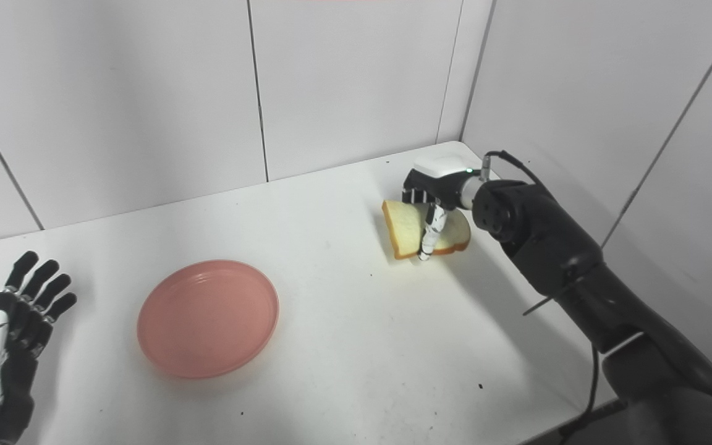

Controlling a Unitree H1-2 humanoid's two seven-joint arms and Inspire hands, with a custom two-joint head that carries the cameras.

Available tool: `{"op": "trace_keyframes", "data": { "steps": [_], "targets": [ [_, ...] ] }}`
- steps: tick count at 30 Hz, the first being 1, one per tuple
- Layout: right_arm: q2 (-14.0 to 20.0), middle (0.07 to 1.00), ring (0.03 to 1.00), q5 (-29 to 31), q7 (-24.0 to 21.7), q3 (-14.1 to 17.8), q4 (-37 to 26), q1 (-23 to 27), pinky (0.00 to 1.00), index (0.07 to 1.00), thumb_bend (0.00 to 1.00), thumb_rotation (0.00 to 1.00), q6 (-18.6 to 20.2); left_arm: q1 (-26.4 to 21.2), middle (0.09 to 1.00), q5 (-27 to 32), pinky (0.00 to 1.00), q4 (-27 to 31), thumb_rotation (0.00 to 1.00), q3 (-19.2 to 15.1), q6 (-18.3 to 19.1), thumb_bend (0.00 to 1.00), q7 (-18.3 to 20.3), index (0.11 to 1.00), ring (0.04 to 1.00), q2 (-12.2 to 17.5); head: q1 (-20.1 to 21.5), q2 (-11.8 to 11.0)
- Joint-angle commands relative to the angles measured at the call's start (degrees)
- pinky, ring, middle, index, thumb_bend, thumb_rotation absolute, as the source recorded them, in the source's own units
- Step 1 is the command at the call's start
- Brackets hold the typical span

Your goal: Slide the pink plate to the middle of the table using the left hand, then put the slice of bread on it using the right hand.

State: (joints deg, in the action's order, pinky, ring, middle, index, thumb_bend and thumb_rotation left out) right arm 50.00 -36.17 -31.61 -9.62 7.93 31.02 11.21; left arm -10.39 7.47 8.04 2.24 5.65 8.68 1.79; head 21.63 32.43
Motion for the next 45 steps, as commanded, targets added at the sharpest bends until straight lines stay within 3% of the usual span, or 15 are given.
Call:
{"op": "trace_keyframes", "data": {
  "steps": [1, 9, 17, 19, 25, 32, 41, 45],
  "targets": [
    [2.3, 0.483, 0.496, 0.5, -0.6, 2.2, -3.8, 5.0, 0.46, 0.495, 0.53, 0.0, 2.5, -1.5, 0.928, -0.6, 0.88, 0.9, 1.0, 0.2, -0.8, 0.49, -0.9, 0.915, 0.908, -0.7, -0.9, 0.0],
    [0.1, 0.491, 0.465, 1.6, -5.0, 1.7, -12.2, 8.8, 0.42, 0.481, 0.53, 0.0, 4.8, -2.2, 0.933, -2.2, 0.9, -0.7, 1.0, 1.4, -1.1, 0.48, -1.9, 0.922, 0.918, -3.2, -6.8, -0.2],
    [-6.5, 0.495, 0.411, 3.3, -5.7, -2.0, -17.2, 12.3, 0.4, 0.497, 0.52, 0.0, 1.8, -2.4, 0.942, -6.6, 0.89, -0.8, 1.0, 3.6, -1.1, 0.44, -3.5, 0.934, 0.924, -4.2, -12.5, -0.3],
    [-8.4, 0.497, 0.413, 2.7, -5.5, -3.6, -17.3, 13.3, 0.42, 0.495, 0.52, 0.0, 1.1, -2.6, 0.946, -7.1, 0.89, -1.7, 1.0, 3.8, -2.2, 0.43, -3.6, 0.937, 0.925, -4.4, -14.0, -0.2],
    [-14.9, 0.498, 0.409, 2.5, -6.7, -6.8, -17.6, 15.3, 0.41, 0.507, 0.52, 0.0, 4.0, -2.9, 0.933, -8.5, 0.88, -2.8, 1.0, 4.1, -2.9, 0.4, -5.4, 0.926, 0.916, -6.7, -16.4, 0.0],
    [-20.8, 0.498, 0.431, 2.7, -6.6, -8.9, -15.9, 15.9, 0.45, 0.491, 0.52, 0.0, 2.6, -3.2, 0.921, -9.4, 0.88, -2.4, 1.0, 4.0, -0.9, 0.37, -7.9, 0.914, 0.908, -9.8, -18.7, 0.2],
    [-25.0, 0.511, 0.423, 0.6, -6.2, -13.6, -13.3, 14.9, 0.48, 0.479, 0.52, 0.0, 0.7, -3.6, 0.907, -11.5, 0.86, -2.6, 1.0, 4.9, -0.5, 0.38, -9.0, 0.909, 0.896, -11.0, -20.7, 1.0],
    [-26.0, 0.495, 0.392, 0.7, -6.4, -15.0, -11.5, 14.4, 0.39, 0.521, 0.52, 0.0, -0.9, -3.8, 0.913, -11.3, 0.85, -2.3, 1.0, 4.8, 0.0, 0.39, -8.7, 0.913, 0.899, -11.1, -20.9, 1.3]
  ]
}}
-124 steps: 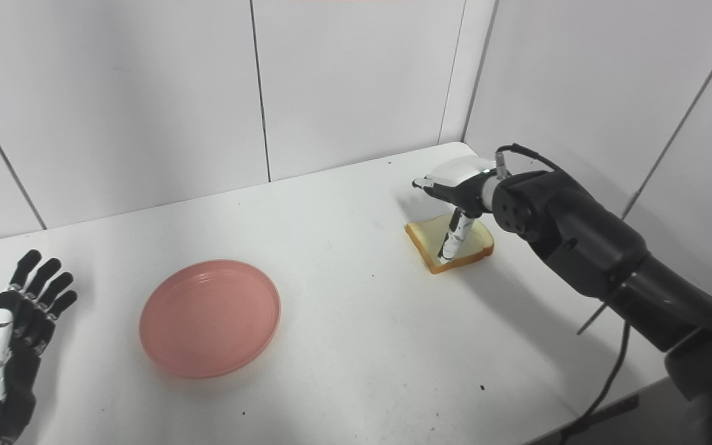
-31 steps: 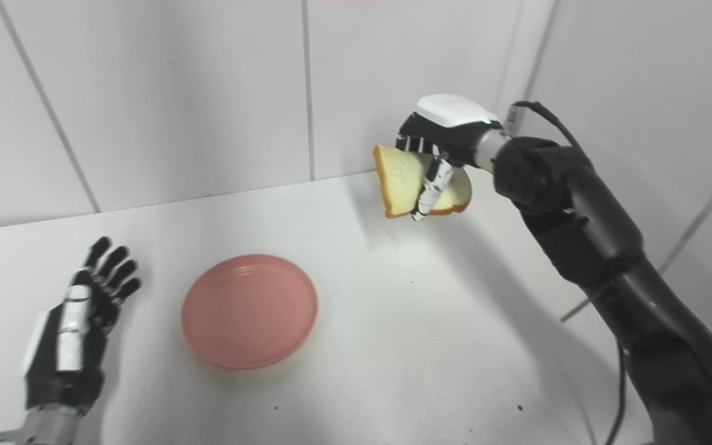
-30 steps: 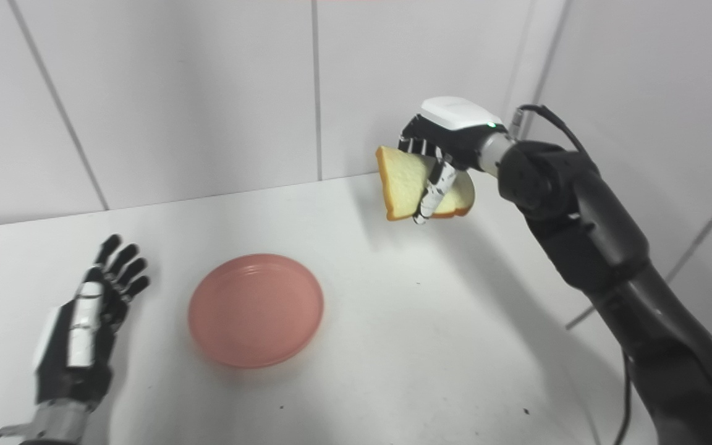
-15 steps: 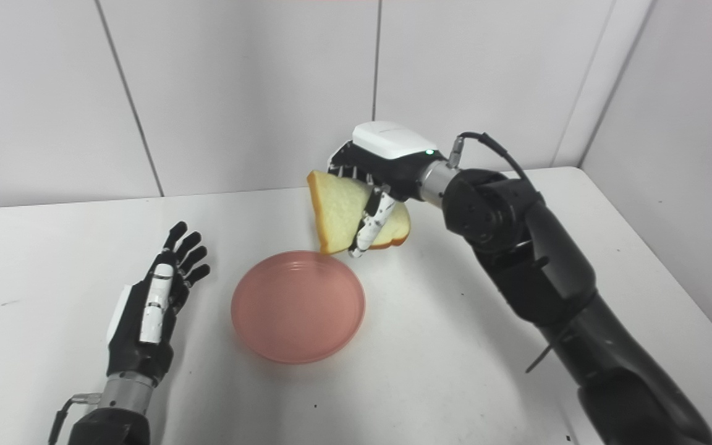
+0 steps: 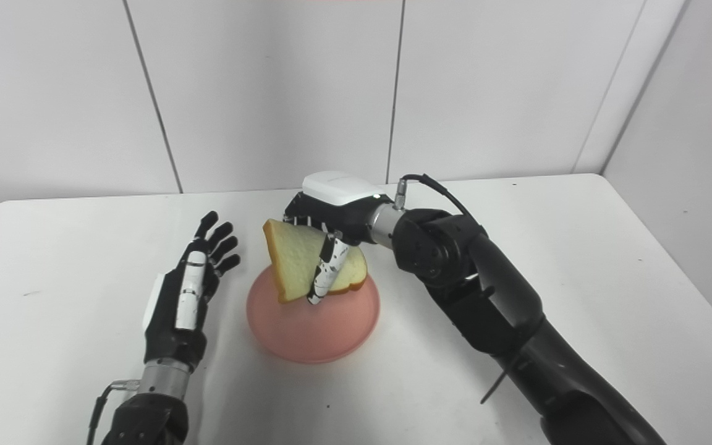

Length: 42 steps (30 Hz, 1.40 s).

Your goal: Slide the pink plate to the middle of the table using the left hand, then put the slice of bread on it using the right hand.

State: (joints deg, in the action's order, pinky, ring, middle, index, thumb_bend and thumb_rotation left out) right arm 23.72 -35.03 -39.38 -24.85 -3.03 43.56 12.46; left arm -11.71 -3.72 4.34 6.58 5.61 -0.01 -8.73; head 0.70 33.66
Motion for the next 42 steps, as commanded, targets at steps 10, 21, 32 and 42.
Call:
{"op": "trace_keyframes", "data": {
  "steps": [10, 21, 32, 42],
  "targets": [
    [0.1, 0.492, 0.398, 0.1, 0.8, -1.4, 2.1, 0.3, 0.4, 0.509, 0.52, 0.0, -5.1, -2.9, 0.912, -1.1, 0.85, 2.2, 1.0, 0.9, 1.5, 0.4, -0.1, 0.912, 0.894, -0.1, -0.6, 0.9],
    [-0.5, 0.511, 0.403, -4.3, 2.4, -3.2, 4.7, -0.4, 0.39, 0.496, 0.52, 0.0, -5.8, -3.1, 0.907, -1.6, 0.85, 2.8, 1.0, 0.9, 2.0, 0.4, -0.6, 0.907, 0.896, -0.6, -0.9, 1.7],
    [-0.9, 0.527, 0.417, -6.4, 4.4, -3.4, 5.8, -1.6, 0.43, 0.484, 0.52, 0.0, -6.5, -3.1, 0.902, -2.2, 0.83, 2.6, 1.0, 1.0, 2.0, 0.4, -1.2, 0.9, 0.882, -1.3, -1.5, 1.5],
    [-0.9, 0.476, 0.498, -8.4, 9.0, -3.1, 6.2, -2.1, 0.42, 0.612, 0.55, 0.0, -9.6, -3.3, 0.909, -1.9, 0.85, 2.9, 1.0, 1.1, 2.2, 0.4, -0.6, 0.906, 0.894, -0.7, -2.0, 2.2]
  ]
}}
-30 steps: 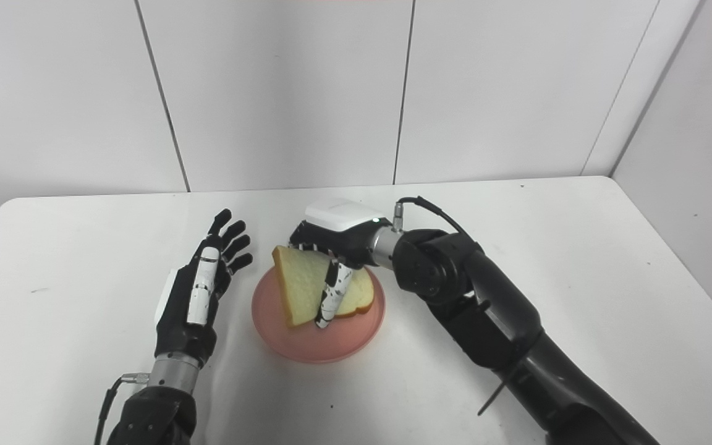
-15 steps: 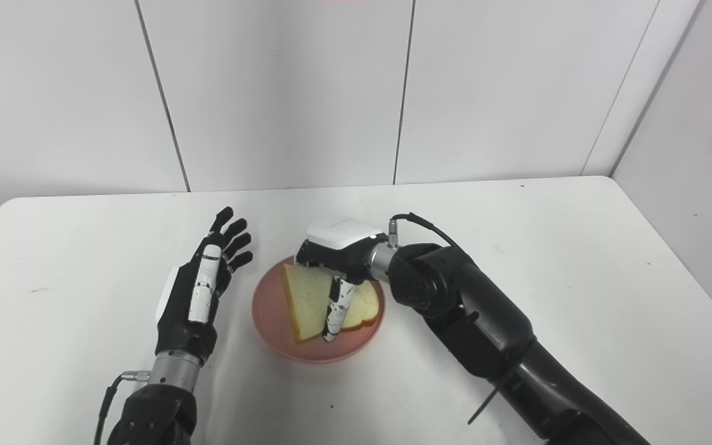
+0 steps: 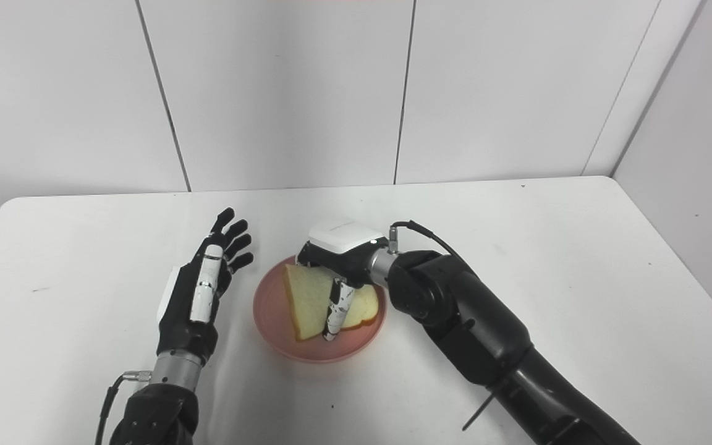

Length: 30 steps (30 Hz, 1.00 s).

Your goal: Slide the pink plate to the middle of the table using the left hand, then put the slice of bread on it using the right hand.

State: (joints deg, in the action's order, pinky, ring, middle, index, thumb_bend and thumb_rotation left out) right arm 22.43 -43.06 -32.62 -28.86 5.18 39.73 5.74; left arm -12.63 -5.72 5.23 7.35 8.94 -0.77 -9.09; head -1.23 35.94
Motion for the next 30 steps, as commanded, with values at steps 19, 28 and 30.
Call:
{"op": "trace_keyframes", "data": {
  "steps": [19, 28, 30],
  "targets": [
    [2.9, 0.863, 0.805, -6.0, -2.9, 0.9, -8.4, 2.2, 0.61, 0.81, 0.94, 0.24, -1.4, -2.4, 0.909, 0.9, 0.85, 4.0, 1.0, 0.2, 0.7, 0.4, 0.3, 0.91, 0.89, -0.3, 0.4, 0.4],
    [3.9, 0.856, 0.804, -6.1, -7.5, 2.1, -11.6, 2.3, 0.64, 0.811, 0.99, 0.29, -1.5, -2.4, 0.905, 1.5, 0.85, 4.3, 1.0, -0.1, 0.9, 0.4, -0.1, 0.905, 0.887, -0.7, 0.5, 0.4],
    [4.2, 0.86, 0.816, -6.0, -8.7, 2.4, -12.5, 2.3, 0.66, 0.818, 0.99, 0.28, -1.2, -2.3, 0.907, 1.5, 0.85, 4.3, 1.0, -0.1, 0.8, 0.4, -0.1, 0.908, 0.89, -0.7, 0.5, 0.4]
  ]
}}
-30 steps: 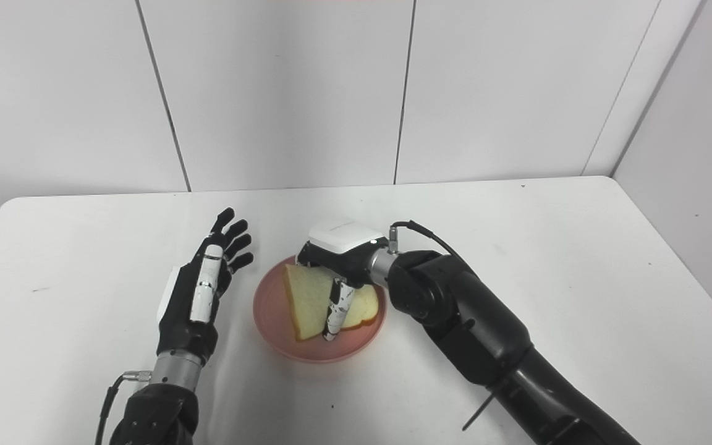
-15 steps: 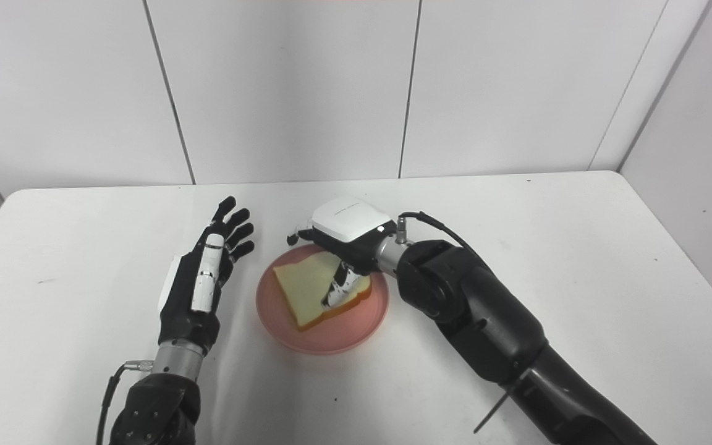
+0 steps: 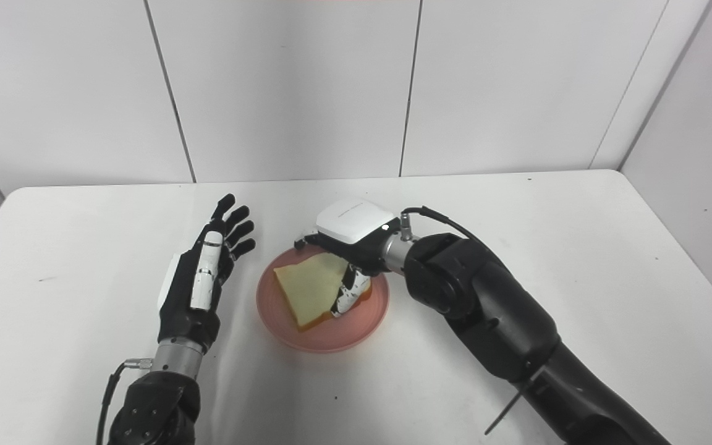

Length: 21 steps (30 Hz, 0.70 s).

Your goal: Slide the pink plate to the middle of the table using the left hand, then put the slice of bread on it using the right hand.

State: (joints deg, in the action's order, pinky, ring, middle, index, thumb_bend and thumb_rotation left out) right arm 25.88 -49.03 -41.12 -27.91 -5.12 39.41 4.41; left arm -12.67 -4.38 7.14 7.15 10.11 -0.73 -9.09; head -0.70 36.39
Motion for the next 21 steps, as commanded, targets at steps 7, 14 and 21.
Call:
{"op": "trace_keyframes", "data": {
  "steps": [7, 14, 21],
  "targets": [
    [0.0, 0.884, 0.841, 3.4, -2.7, 7.6, -7.5, 1.5, 0.73, 0.852, 0.97, 0.28, 5.1, -2.2, 0.91, 0.5, 0.86, 1.7, 1.0, -0.1, -1.2, 0.4, 0.0, 0.909, 0.892, -0.5, 0.0, -1.0],
    [-3.0, 0.93, 0.887, 12.7, -0.6, 17.3, -11.7, -4.0, 0.75, 0.945, 0.99, 0.47, 13.9, -1.8, 0.914, 1.2, 0.87, 0.9, 1.0, -0.3, -2.1, 0.4, 0.0, 0.912, 0.897, -0.3, -0.4, -2.2],
    [-8.3, 0.999, 0.964, 20.7, 6.9, 24.7, -13.6, -12.5, 0.81, 1.0, 0.97, 0.9, 19.4, -1.5, 0.912, 1.2, 0.87, 0.2, 1.0, -0.7, -2.5, 0.39, -0.1, 0.909, 0.895, -0.2, -0.9, -3.7]
  ]
}}
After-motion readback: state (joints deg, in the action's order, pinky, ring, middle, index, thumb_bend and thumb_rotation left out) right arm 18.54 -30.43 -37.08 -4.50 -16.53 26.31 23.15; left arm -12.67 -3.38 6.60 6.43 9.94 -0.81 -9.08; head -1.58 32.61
